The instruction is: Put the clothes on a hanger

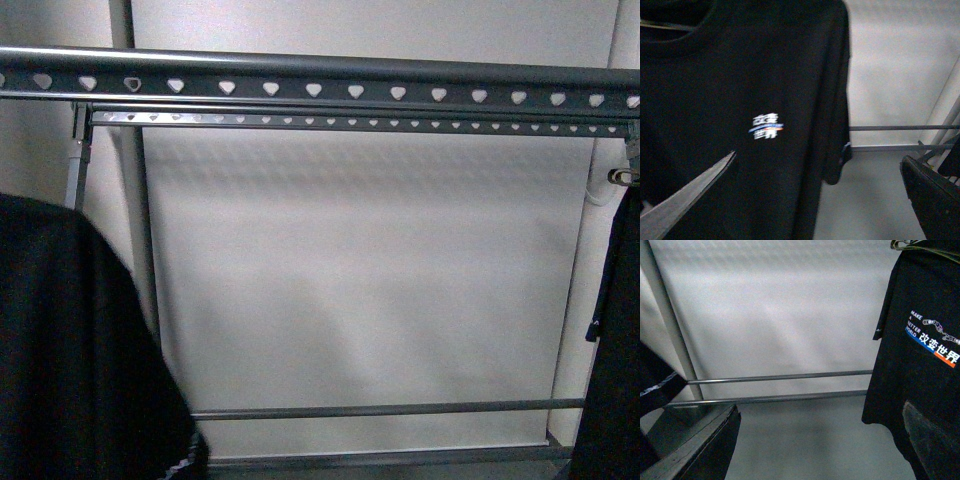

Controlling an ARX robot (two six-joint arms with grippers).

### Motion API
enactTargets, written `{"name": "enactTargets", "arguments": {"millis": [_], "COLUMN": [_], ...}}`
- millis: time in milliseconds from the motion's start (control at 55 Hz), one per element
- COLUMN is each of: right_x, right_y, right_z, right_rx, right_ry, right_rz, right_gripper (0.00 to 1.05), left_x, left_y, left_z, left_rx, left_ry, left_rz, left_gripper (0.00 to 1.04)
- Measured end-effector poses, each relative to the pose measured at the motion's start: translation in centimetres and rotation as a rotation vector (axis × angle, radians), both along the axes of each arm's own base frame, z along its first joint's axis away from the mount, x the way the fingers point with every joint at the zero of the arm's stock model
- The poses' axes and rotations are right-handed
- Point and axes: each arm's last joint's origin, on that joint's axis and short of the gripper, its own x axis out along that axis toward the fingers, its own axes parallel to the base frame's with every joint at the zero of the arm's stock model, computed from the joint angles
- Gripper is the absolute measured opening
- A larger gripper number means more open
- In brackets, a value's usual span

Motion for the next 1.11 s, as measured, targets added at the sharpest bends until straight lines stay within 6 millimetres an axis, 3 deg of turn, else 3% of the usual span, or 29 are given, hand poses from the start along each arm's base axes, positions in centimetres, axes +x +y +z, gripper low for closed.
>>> {"name": "enactTargets", "arguments": {"millis": [273,382,436,473,527,636,836,945,1109], "right_x": [0.0,0.0,0.0,0.0,0.0,0.0,0.0,0.0,0.0], "right_y": [0.0,0.0,0.0,0.0,0.0,0.0,0.0,0.0,0.0], "right_z": [0.0,0.0,0.0,0.0,0.0,0.0,0.0,0.0,0.0], "right_rx": [0.0,0.0,0.0,0.0,0.0,0.0,0.0,0.0,0.0], "right_ry": [0.0,0.0,0.0,0.0,0.0,0.0,0.0,0.0,0.0], "right_rz": [0.0,0.001,0.002,0.001,0.0,0.001,0.001,0.001,0.001], "right_gripper": [0.97,0.97,0.97,0.97,0.97,0.97,0.97,0.97,0.97], "left_x": [0.0,0.5,1.3,2.3,5.1,9.4,17.8,20.7,23.5], "left_y": [0.0,-0.4,-0.4,-0.2,1.2,3.4,6.1,6.8,7.5], "left_z": [0.0,-0.1,0.8,2.2,5.8,8.4,8.0,8.1,9.3], "left_rx": [0.0,0.034,0.025,-0.012,-0.133,-0.338,-0.605,-0.643,-0.665], "left_ry": [0.0,0.147,0.159,0.146,0.132,0.171,0.283,0.255,0.176], "left_rz": [0.0,-0.219,-0.225,-0.171,0.049,0.325,0.575,0.657,0.727], "left_gripper": [0.98,0.98,0.98,0.98,0.98,0.98,0.98,0.98,0.98]}}
